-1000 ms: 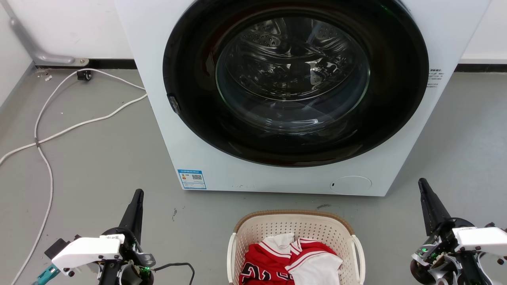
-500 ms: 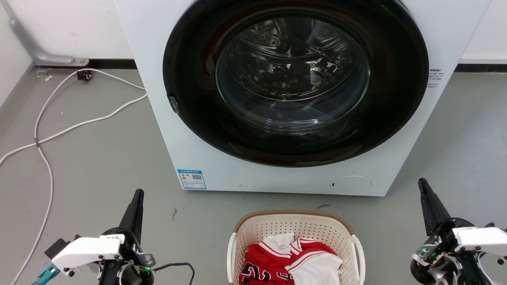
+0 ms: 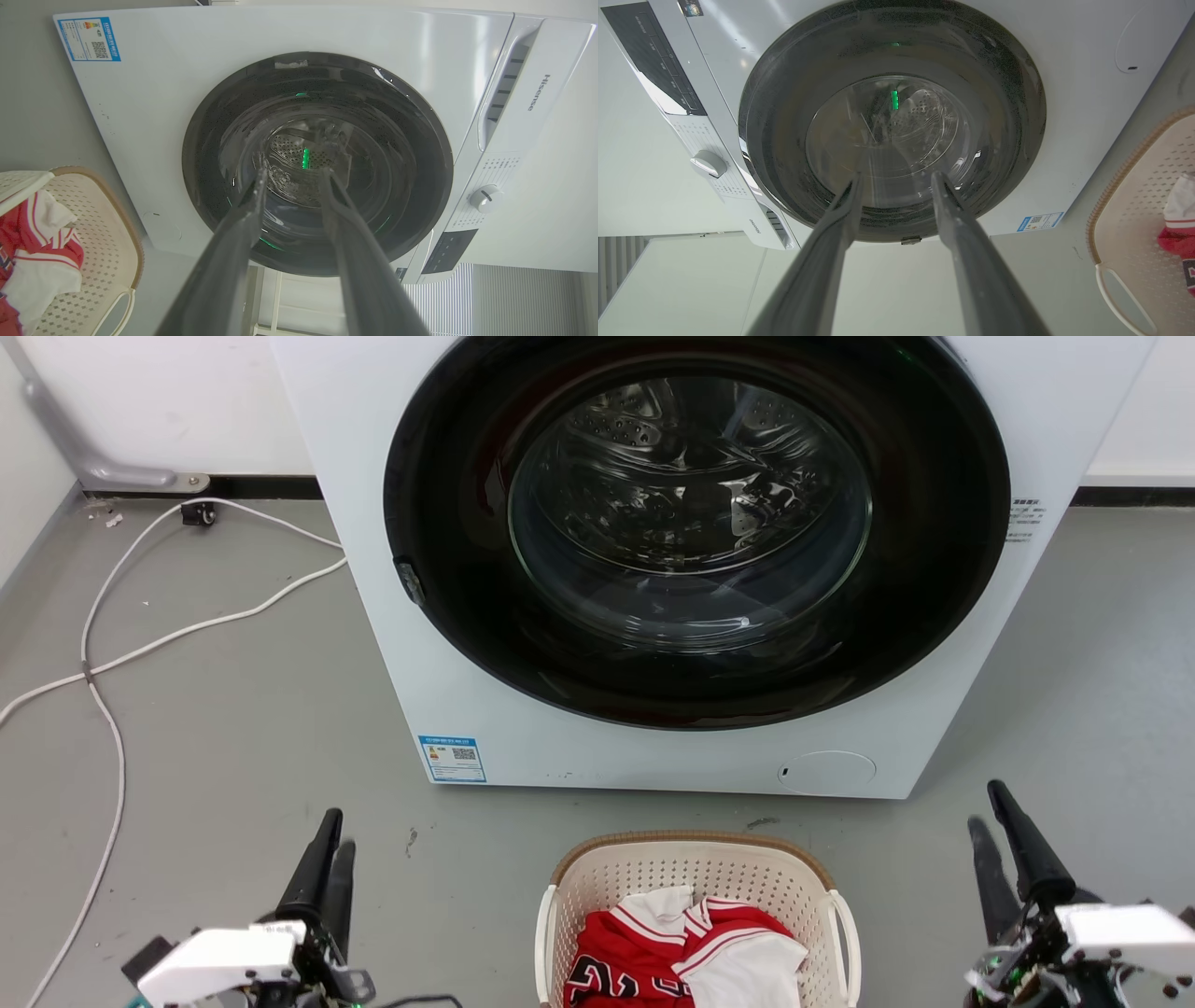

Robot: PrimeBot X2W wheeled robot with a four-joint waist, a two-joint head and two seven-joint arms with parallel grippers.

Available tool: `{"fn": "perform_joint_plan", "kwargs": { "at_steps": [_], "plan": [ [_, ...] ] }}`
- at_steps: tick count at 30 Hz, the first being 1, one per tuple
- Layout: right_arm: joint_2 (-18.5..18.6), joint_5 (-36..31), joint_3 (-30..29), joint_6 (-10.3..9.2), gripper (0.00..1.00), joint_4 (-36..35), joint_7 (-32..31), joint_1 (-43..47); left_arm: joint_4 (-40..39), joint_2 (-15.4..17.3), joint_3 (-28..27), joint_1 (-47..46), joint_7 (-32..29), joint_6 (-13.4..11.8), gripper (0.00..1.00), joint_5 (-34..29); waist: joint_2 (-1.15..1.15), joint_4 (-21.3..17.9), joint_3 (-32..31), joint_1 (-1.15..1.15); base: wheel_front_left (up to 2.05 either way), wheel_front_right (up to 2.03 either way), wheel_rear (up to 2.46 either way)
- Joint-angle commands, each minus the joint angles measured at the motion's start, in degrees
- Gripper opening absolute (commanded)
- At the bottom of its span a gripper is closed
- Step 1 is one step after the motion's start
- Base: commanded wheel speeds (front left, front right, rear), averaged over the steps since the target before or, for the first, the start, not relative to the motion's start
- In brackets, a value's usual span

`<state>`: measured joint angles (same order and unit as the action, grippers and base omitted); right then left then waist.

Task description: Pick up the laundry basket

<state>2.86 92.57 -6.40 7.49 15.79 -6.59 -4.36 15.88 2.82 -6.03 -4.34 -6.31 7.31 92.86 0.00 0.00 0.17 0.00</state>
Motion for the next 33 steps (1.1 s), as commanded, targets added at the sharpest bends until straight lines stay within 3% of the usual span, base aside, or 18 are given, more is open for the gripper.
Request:
{"fn": "perform_joint_plan", "kwargs": {
  "at_steps": [1, 14, 20, 33],
  "plan": [
    [0.0, 0.0, 0.0, 0.00, 1.00, 0.2, 0.1, 0.2, 0.2, 0.0, 0.0, 0.2, 0.1, 0.0, 1.00, -0.1, 0.00, 0.0, 0.0, 0.00, 0.00, 0.00, 0.00],
    [0.0, -4.3, 0.7, 0.00, 1.00, -1.7, 3.8, 1.0, -1.4, 0.0, -0.1, 1.2, 3.8, 0.0, 1.00, -3.7, 0.00, -0.1, 0.1, 0.00, 0.00, 0.00, 0.00],
    [0.0, -8.9, -0.9, 0.00, 1.00, -0.8, 5.4, 0.9, -1.7, 0.0, -1.9, 1.3, 5.3, -0.6, 1.00, -8.6, 0.00, -0.1, 0.1, 0.00, 0.00, 0.00, 0.00],
    [0.0, -29.8, -3.2, 0.00, 1.00, -4.9, 8.4, -0.1, -8.1, 0.0, -2.8, 1.9, 8.3, -5.4, 1.00, -21.7, 0.00, -0.2, 0.6, 0.00, 0.00, 0.00, 0.00]
  ]
}}
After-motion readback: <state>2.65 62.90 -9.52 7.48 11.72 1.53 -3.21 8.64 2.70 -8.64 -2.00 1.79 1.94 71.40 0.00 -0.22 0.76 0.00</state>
